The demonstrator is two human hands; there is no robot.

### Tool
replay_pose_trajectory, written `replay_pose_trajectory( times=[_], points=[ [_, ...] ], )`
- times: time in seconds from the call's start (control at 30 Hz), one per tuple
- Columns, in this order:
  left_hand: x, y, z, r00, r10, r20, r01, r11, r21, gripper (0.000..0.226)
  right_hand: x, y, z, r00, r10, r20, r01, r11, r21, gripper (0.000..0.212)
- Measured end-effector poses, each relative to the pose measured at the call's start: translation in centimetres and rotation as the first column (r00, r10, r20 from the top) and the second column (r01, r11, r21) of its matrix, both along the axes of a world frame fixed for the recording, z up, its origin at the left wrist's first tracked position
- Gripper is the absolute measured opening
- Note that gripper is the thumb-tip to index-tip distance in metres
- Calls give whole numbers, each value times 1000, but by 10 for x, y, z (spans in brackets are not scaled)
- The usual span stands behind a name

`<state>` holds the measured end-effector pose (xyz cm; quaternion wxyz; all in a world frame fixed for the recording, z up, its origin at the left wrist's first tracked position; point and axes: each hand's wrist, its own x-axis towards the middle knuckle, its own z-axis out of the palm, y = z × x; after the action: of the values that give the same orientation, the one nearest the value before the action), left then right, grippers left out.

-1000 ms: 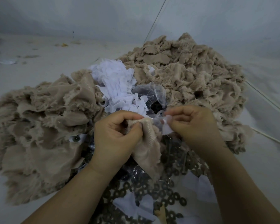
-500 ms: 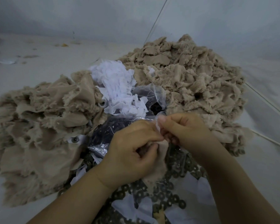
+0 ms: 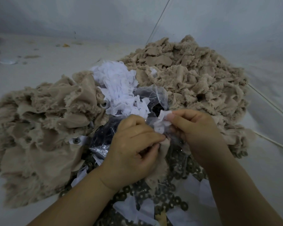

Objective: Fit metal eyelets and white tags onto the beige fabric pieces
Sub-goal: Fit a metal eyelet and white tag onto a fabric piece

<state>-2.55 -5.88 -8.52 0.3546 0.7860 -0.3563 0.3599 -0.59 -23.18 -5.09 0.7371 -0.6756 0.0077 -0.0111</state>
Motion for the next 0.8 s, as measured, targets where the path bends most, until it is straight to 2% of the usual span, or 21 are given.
replay_pose_trajectory(
  times=[0.1, 0.2, 0.3, 0.43, 0.5, 0.57, 0.67, 0.8],
  points=[
    [2, 3, -3, 998, 63, -29, -63, 998, -11, 10, -1, -1, 3, 999, 21, 50, -28, 990, 136, 17],
    [3, 3, -5, 992, 109, -71, -109, 994, -6, 12, -2, 0, 5, 992, 103, 71, -118, 959, 259, 13],
    [4, 3, -5, 987, 116, -113, -119, 993, -24, 14, -4, 4, 3, 992, 86, 94, -98, 986, 132, 7],
    [2, 6, -1, 985, -20, -174, 7, 998, -70, 16, -5, 5, -1, 989, -7, 150, 5, 1000, 11, 12],
    [-1, 6, -1, 978, -74, -194, 60, 995, -76, 17, -4, 3, -2, 967, -60, 248, 90, 990, -112, 16],
    [-1, 4, -1, 973, -64, -221, 48, 996, -76, 17, -6, 4, -1, 919, -55, 390, 138, 972, -188, 21],
    [2, 3, -2, 959, 12, -283, -47, 992, -118, 18, -13, 9, 5, 807, 34, 589, 130, 964, -234, 18],
    [3, 3, -1, 937, -29, -347, -49, 976, -213, 24, -18, 17, 6, 725, 121, 678, 52, 972, -230, 16]
  ],
)
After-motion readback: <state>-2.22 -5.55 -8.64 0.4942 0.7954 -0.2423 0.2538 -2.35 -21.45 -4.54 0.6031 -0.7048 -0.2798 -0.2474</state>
